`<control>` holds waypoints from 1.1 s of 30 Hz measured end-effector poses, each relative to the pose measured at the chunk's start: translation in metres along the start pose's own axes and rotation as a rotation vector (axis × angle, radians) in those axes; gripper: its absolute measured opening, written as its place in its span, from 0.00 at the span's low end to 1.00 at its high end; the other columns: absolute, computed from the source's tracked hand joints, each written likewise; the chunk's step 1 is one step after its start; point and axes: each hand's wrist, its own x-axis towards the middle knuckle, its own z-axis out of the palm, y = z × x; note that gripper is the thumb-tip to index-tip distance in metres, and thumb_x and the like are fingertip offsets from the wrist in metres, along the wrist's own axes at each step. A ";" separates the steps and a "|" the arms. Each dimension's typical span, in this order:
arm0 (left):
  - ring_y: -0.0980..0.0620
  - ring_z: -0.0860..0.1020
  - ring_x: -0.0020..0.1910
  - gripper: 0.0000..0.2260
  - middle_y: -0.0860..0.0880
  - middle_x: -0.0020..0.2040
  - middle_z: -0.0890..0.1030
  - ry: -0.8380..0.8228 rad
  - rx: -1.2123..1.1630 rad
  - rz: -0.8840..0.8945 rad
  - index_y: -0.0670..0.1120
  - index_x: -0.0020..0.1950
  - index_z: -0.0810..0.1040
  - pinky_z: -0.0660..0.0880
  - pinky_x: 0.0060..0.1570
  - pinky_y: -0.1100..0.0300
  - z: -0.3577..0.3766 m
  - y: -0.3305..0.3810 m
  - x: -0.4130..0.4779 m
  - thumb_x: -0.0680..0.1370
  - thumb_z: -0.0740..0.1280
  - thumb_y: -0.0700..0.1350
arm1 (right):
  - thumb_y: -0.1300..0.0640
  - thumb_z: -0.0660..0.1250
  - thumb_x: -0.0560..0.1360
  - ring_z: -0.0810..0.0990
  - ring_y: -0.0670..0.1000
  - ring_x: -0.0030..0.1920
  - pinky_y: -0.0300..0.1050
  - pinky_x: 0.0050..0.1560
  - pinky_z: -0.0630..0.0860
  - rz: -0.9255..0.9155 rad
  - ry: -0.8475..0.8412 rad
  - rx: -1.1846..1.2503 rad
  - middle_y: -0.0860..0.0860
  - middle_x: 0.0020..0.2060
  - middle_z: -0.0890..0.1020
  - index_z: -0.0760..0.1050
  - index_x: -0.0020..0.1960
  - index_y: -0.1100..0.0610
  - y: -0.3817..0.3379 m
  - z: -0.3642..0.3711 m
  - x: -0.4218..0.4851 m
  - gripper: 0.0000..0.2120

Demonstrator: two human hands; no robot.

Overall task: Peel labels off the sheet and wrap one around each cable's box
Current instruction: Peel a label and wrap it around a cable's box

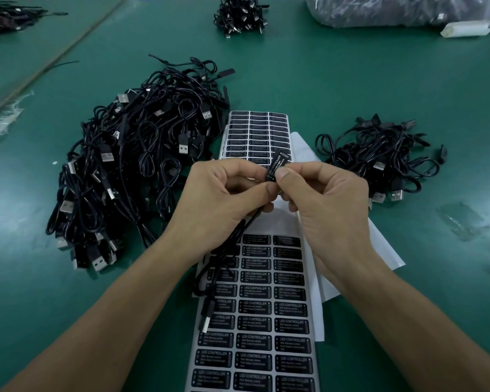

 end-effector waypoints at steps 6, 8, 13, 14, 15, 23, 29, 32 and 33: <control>0.50 0.85 0.36 0.06 0.47 0.35 0.86 -0.023 0.010 -0.016 0.47 0.50 0.84 0.81 0.39 0.62 -0.001 -0.002 0.001 0.74 0.76 0.42 | 0.61 0.73 0.75 0.79 0.40 0.32 0.33 0.37 0.75 -0.003 0.014 -0.067 0.44 0.30 0.83 0.83 0.39 0.51 0.002 -0.001 0.001 0.08; 0.51 0.85 0.36 0.06 0.46 0.36 0.86 -0.041 0.019 -0.011 0.49 0.50 0.84 0.81 0.39 0.62 -0.001 -0.003 0.002 0.74 0.76 0.42 | 0.60 0.73 0.75 0.79 0.40 0.32 0.32 0.37 0.75 -0.005 0.020 -0.081 0.44 0.30 0.83 0.83 0.39 0.51 0.002 -0.001 0.001 0.08; 0.52 0.84 0.37 0.08 0.45 0.38 0.86 -0.059 0.002 -0.028 0.44 0.53 0.83 0.80 0.39 0.63 -0.001 -0.004 0.003 0.74 0.75 0.43 | 0.60 0.73 0.75 0.80 0.40 0.32 0.32 0.37 0.75 -0.012 0.020 -0.110 0.44 0.29 0.83 0.83 0.39 0.51 0.003 -0.001 0.001 0.07; 0.52 0.84 0.37 0.08 0.44 0.39 0.86 -0.057 -0.001 -0.034 0.43 0.52 0.83 0.80 0.39 0.63 -0.001 -0.005 0.003 0.75 0.75 0.41 | 0.60 0.73 0.75 0.79 0.40 0.31 0.32 0.36 0.75 -0.016 0.017 -0.118 0.43 0.29 0.83 0.83 0.39 0.51 0.002 0.000 0.001 0.07; 0.51 0.84 0.37 0.07 0.44 0.39 0.86 -0.055 -0.006 -0.039 0.43 0.52 0.83 0.80 0.40 0.62 -0.001 -0.005 0.003 0.75 0.75 0.40 | 0.60 0.73 0.75 0.79 0.39 0.31 0.32 0.36 0.75 -0.022 0.014 -0.124 0.43 0.29 0.83 0.83 0.38 0.51 0.002 0.000 0.001 0.08; 0.49 0.85 0.39 0.04 0.44 0.40 0.87 -0.021 -0.079 -0.053 0.44 0.46 0.85 0.83 0.47 0.53 -0.001 -0.001 0.003 0.78 0.71 0.37 | 0.62 0.71 0.75 0.79 0.39 0.30 0.30 0.34 0.74 -0.048 -0.018 -0.112 0.44 0.29 0.83 0.82 0.37 0.52 -0.001 0.001 -0.001 0.10; 0.51 0.85 0.37 0.03 0.44 0.40 0.87 -0.028 -0.083 -0.098 0.41 0.49 0.84 0.83 0.42 0.59 -0.002 0.002 0.001 0.78 0.70 0.37 | 0.61 0.71 0.76 0.78 0.39 0.31 0.32 0.35 0.74 -0.032 -0.019 -0.116 0.44 0.30 0.83 0.82 0.37 0.51 0.001 0.001 0.000 0.10; 0.52 0.85 0.37 0.03 0.44 0.40 0.87 -0.037 -0.101 -0.115 0.41 0.50 0.83 0.83 0.41 0.61 -0.003 0.002 0.001 0.78 0.70 0.36 | 0.61 0.70 0.77 0.78 0.39 0.31 0.31 0.34 0.74 -0.039 -0.038 -0.118 0.44 0.29 0.83 0.82 0.38 0.51 0.001 0.002 0.000 0.10; 0.52 0.85 0.36 0.03 0.44 0.40 0.87 -0.037 -0.102 -0.116 0.41 0.50 0.83 0.83 0.41 0.61 -0.003 0.002 0.002 0.77 0.70 0.36 | 0.61 0.70 0.77 0.78 0.39 0.31 0.31 0.34 0.74 -0.040 -0.042 -0.120 0.44 0.29 0.83 0.82 0.38 0.51 0.001 0.001 0.000 0.10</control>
